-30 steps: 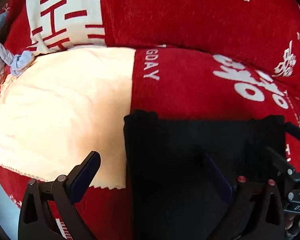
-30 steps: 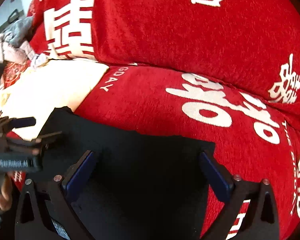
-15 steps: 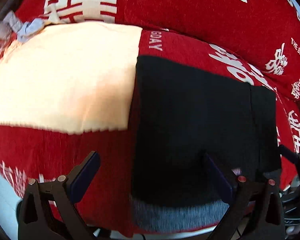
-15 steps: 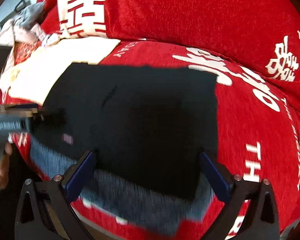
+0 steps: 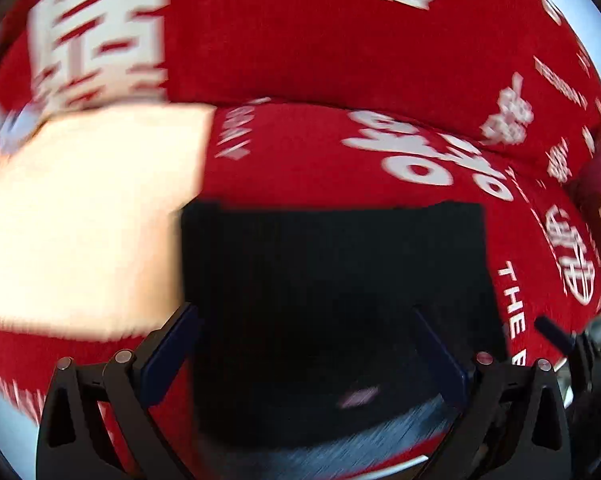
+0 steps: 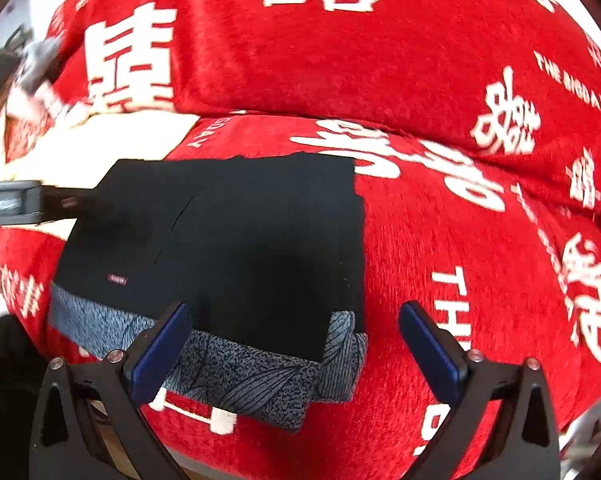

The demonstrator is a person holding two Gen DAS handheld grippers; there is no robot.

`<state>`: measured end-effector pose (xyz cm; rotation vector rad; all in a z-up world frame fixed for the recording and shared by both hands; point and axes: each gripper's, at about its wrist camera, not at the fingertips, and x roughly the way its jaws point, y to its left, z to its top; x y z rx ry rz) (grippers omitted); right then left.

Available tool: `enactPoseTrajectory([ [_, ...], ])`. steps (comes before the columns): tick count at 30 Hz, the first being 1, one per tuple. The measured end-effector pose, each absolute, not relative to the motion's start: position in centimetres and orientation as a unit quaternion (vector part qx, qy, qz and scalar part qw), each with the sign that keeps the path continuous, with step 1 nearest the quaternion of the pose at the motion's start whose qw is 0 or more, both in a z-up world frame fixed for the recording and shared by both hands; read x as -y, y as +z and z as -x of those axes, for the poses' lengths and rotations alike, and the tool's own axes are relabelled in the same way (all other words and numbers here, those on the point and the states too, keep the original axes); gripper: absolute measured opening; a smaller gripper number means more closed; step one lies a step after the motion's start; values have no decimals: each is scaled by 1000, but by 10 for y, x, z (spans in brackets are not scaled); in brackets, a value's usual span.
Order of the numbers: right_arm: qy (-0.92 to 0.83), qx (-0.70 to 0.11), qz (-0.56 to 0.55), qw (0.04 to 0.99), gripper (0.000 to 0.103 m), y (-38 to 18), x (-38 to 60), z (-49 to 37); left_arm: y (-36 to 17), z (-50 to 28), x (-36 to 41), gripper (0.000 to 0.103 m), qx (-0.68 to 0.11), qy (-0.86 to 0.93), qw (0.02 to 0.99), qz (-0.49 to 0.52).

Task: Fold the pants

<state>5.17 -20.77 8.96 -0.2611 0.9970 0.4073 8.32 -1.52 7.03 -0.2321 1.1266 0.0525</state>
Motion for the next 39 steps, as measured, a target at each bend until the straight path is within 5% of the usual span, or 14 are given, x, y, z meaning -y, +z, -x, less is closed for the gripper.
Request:
enactPoseTrajectory([
  [6, 218, -473, 111, 846, 103, 97, 207, -46, 23, -131, 10, 103, -588, 79, 798, 104],
  [24, 203, -477, 188, 834, 103, 64, 172, -34, 30, -122, 4, 103, -579, 80, 806, 90],
  [29, 178, -533, 83, 823, 103, 60, 230, -60, 39, -101, -8, 103, -567, 123, 812, 64],
  [39, 214, -480, 119, 843, 103, 100, 198, -39, 41, 2, -17, 103, -556, 123, 817, 94],
])
